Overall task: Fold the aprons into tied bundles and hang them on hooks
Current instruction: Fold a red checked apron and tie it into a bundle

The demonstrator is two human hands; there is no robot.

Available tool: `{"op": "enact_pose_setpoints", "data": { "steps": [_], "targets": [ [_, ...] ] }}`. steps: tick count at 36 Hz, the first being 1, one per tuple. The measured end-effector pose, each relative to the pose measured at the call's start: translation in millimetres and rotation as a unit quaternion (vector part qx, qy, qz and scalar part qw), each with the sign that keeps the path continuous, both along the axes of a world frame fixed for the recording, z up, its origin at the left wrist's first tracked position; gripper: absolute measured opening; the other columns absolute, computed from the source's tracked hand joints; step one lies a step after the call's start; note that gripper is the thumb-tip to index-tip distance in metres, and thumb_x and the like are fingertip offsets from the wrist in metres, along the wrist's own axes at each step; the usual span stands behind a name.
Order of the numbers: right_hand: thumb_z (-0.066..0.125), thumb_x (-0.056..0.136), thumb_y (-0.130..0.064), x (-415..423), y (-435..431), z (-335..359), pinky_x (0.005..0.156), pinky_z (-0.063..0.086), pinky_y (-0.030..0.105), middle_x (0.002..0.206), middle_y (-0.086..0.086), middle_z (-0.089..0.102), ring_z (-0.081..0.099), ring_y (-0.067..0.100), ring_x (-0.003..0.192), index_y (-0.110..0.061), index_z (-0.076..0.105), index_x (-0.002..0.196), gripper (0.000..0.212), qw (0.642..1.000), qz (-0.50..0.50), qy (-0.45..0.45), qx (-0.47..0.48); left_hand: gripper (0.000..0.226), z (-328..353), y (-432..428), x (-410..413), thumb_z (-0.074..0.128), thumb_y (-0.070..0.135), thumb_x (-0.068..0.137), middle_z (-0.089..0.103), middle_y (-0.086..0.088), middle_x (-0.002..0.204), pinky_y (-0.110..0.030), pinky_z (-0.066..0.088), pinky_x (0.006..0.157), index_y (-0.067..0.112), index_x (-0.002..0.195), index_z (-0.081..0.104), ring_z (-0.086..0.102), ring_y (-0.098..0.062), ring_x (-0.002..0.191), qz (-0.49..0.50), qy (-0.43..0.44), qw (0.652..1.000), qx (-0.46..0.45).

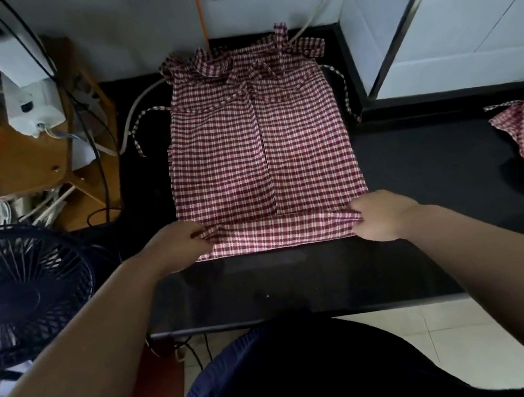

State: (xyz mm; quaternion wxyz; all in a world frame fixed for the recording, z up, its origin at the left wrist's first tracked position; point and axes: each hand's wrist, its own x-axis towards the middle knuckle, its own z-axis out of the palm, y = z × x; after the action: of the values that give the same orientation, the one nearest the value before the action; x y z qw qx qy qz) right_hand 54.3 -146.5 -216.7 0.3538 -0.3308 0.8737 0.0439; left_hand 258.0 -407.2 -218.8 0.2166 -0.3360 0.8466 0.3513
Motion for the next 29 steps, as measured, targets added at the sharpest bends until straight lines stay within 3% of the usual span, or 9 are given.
{"op": "enact_pose_setpoints", "data": {
  "steps": [6, 8, 11, 14, 17, 20, 23, 26, 29],
  "targets": [
    [0.058, 0.092, -0.031, -11.5, 14.7, -13.5, 0.080, 0.046, 0.028, 0.104, -0.001, 0.063, 0.059, 0.017, 0.093, -0.019, 0.062, 0.100, 0.014, 0.975, -0.189, -0.046, -0.103, 0.021, -24.0, -0.3, 13.7, 0.068, 0.030, 0.088, 0.069, 0.003, 0.099, -0.032, 0.051, 0.083, 0.020, 0.107, 0.067, 0.065, -0.017, 0.088, 0.291, 0.097, 0.950, 0.064],
    [0.060, 0.091, -0.034, -10.1, 17.5, -19.1, 0.083, 0.046, 0.030, 0.105, 0.000, 0.065, 0.060, 0.021, 0.097, -0.017, 0.063, 0.102, 0.020, 0.954, -0.252, -0.056, -0.149, 0.018, -26.6, 2.3, 14.1, 0.062, 0.031, 0.092, 0.067, 0.002, 0.096, -0.030, 0.047, 0.076, 0.020, 0.106, 0.067, 0.062, -0.016, 0.083, 0.299, 0.107, 0.948, 0.013],
    [0.057, 0.093, -0.036, -7.3, 15.2, -25.7, 0.077, 0.046, 0.032, 0.089, 0.000, 0.064, 0.060, 0.021, 0.087, -0.021, 0.057, 0.076, 0.022, 0.935, -0.304, -0.043, -0.175, 0.019, -31.1, 2.7, 13.9, 0.054, 0.033, 0.096, 0.065, -0.003, 0.094, -0.029, 0.041, 0.061, 0.017, 0.102, 0.061, 0.057, -0.019, 0.077, 0.250, 0.073, 0.963, -0.070],
    [0.051, 0.095, -0.041, -6.8, 12.2, -29.5, 0.064, 0.042, 0.030, 0.082, 0.004, 0.061, 0.054, 0.016, 0.071, -0.015, 0.052, 0.075, 0.033, 0.932, -0.338, 0.000, -0.135, 0.024, -37.2, 7.1, 15.1, 0.049, 0.034, 0.098, 0.064, -0.010, 0.098, -0.031, 0.037, 0.060, 0.011, 0.105, 0.056, 0.052, -0.022, 0.076, 0.234, 0.045, 0.963, -0.124],
    [0.047, 0.096, -0.043, -2.9, 8.1, -29.0, 0.063, 0.042, 0.033, 0.091, 0.006, 0.060, 0.056, 0.020, 0.077, -0.011, 0.045, 0.091, 0.032, 0.946, -0.307, 0.079, -0.068, 0.034, -38.5, 17.3, 12.0, 0.050, 0.031, 0.098, 0.058, -0.016, 0.115, -0.036, 0.041, 0.069, 0.007, 0.121, 0.048, 0.056, -0.032, 0.097, 0.251, 0.046, 0.955, -0.153],
    [0.043, 0.098, -0.037, 4.4, 5.9, -25.0, 0.078, 0.042, 0.036, 0.108, 0.006, 0.059, 0.055, 0.025, 0.098, -0.014, 0.050, 0.106, 0.026, 0.963, -0.119, 0.235, -0.056, 0.045, -39.7, 22.0, 15.0, 0.059, 0.021, 0.093, 0.043, -0.018, 0.135, -0.049, 0.041, 0.091, 0.010, 0.134, 0.043, 0.042, -0.038, 0.122, 0.197, 0.075, 0.948, -0.238],
    [0.040, 0.095, -0.050, 6.2, 6.2, -24.0, 0.107, 0.029, 0.039, 0.144, 0.002, 0.039, 0.036, 0.023, 0.131, -0.022, 0.045, 0.136, 0.050, 0.987, 0.033, 0.144, -0.060, 0.038, -47.9, 13.2, 23.4, 0.062, 0.004, 0.081, 0.059, -0.009, 0.127, -0.057, 0.039, 0.094, 0.017, 0.117, 0.067, 0.052, -0.037, 0.118, -0.030, 0.171, 0.929, -0.327],
    [0.046, 0.087, -0.063, 3.2, 10.8, -22.3, 0.117, 0.011, 0.042, 0.159, -0.004, 0.005, 0.009, 0.023, 0.145, -0.028, 0.011, 0.151, 0.081, 0.998, 0.054, 0.041, -0.007, 0.034, -43.7, 4.4, 27.7, 0.051, 0.028, 0.088, 0.060, 0.002, 0.131, -0.049, 0.028, 0.107, 0.022, 0.118, 0.068, 0.052, -0.024, 0.126, -0.115, 0.170, 0.948, -0.242],
    [0.037, 0.095, -0.056, -0.8, 13.2, -21.5, 0.117, 0.012, 0.040, 0.160, -0.004, 0.006, 0.010, 0.022, 0.146, -0.032, 0.012, 0.151, 0.066, 0.995, 0.076, 0.070, 0.000, 0.072, -37.5, 1.4, 30.3, 0.049, 0.069, 0.085, 0.023, 0.016, 0.155, -0.035, 0.012, 0.118, 0.032, 0.145, 0.037, 0.020, -0.010, 0.144, -0.130, 0.036, 0.978, -0.162]
  ]
}}
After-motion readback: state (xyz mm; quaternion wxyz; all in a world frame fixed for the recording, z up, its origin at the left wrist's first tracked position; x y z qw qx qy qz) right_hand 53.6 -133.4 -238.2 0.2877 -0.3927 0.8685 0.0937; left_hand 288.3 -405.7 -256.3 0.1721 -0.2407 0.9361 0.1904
